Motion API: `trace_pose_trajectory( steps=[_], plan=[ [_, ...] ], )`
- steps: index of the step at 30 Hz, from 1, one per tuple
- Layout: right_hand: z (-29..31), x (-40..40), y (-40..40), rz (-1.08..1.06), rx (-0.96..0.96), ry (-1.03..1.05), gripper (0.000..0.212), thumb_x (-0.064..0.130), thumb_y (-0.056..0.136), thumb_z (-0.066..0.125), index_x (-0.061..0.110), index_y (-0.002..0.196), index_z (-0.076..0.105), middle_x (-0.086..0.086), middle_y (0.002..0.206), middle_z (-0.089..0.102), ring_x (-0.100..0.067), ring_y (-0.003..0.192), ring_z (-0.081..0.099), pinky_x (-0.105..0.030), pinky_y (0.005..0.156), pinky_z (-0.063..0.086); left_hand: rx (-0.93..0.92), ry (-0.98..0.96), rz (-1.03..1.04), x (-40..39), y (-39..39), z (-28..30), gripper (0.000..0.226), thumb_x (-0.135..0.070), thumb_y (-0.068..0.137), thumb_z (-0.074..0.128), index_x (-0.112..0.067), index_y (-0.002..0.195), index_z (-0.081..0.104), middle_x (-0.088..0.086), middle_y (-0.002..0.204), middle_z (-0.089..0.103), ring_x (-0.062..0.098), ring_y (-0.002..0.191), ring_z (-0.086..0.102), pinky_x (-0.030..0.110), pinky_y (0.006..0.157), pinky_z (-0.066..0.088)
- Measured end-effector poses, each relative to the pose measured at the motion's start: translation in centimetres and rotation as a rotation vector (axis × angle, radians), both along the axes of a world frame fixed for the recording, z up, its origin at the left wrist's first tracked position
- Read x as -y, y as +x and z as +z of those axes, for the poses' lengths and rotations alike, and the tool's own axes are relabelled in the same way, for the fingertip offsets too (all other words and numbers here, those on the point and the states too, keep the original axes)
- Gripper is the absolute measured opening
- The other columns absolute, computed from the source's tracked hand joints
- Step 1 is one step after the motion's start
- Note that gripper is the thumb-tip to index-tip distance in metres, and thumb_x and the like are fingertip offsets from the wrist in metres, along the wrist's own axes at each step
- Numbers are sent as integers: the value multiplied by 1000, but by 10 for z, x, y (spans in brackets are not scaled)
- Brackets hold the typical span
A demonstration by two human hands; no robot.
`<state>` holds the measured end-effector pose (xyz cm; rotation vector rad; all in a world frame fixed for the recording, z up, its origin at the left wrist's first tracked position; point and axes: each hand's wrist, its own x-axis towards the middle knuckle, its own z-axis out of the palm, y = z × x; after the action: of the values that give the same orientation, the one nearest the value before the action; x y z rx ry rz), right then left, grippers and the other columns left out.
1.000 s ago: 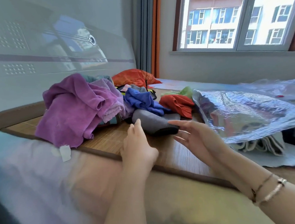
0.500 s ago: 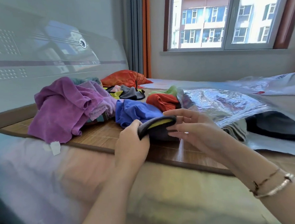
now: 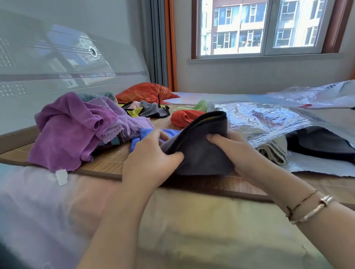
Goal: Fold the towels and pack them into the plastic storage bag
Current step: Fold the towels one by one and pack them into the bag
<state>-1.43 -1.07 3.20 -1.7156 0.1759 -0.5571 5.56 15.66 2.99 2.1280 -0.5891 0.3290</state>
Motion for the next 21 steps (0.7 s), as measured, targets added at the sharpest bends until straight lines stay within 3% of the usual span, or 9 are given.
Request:
trace_pose_trajectory(
  steps=[2, 4, 8, 12, 15, 17, 21],
  plan=[
    [1, 3, 0, -85, -8, 58, 20, 16, 95, 53, 21, 83, 68, 6, 84, 73, -16, 86, 67, -33, 81, 51, -53, 24, 25, -6, 7, -4, 30, -33, 62, 66, -32, 90, 54, -10, 89, 63, 19, 89, 59, 34, 80, 49],
    [2, 10, -4, -120, -85, 143, 16, 16, 95, 51, 18, 87, 65, -1, 88, 70, -19, 81, 64, -32, 75, 50, -116, -69, 16, -7, 17, -9, 27, -22, 70, 69, -25, 94, 56, -4, 86, 63, 21, 85, 59, 32, 74, 47],
    [-4, 23, -7, -153, -234, 55, 13, 18, 95, 54, 13, 95, 66, -7, 92, 69, -21, 82, 64, -32, 74, 50, -324, -209, -100, 3, 32, -27, 18, -32, 71, 71, -21, 82, 61, 10, 93, 70, 29, 94, 65, 44, 88, 52],
    [-11, 32, -3, -306, -316, -450, 31, 32, 93, 57, 10, 113, 61, -7, 107, 66, -23, 102, 61, -35, 89, 48, -205, -70, 8, 17, 38, -47, 20, -25, 88, 63, -16, 70, 59, 6, 78, 67, 31, 92, 63, 33, 70, 42],
    [-13, 35, -4, -306, -341, -495, 36, 36, 92, 57, 11, 118, 52, -6, 110, 63, -23, 103, 59, -34, 88, 47, -71, -91, 83, 22, 40, -43, 17, -30, 90, 59, -15, 82, 60, 4, 80, 63, 32, 93, 60, 34, 71, 41],
    [-13, 35, -6, -301, -269, -512, 30, 28, 93, 55, 12, 117, 47, -8, 102, 63, -24, 96, 60, -34, 80, 47, 26, -123, 87, 25, 40, -42, 18, -31, 92, 57, -14, 93, 63, 7, 89, 67, 32, 95, 59, 37, 75, 44],
    [-16, 30, -11, -388, -186, -747, 29, 21, 96, 51, 13, 119, 38, -12, 99, 60, -29, 89, 59, -31, 69, 37, 95, -35, 145, 31, 40, -47, 25, -38, 95, 50, -17, 106, 61, 10, 101, 67, 34, 101, 57, 37, 75, 42]
  ],
)
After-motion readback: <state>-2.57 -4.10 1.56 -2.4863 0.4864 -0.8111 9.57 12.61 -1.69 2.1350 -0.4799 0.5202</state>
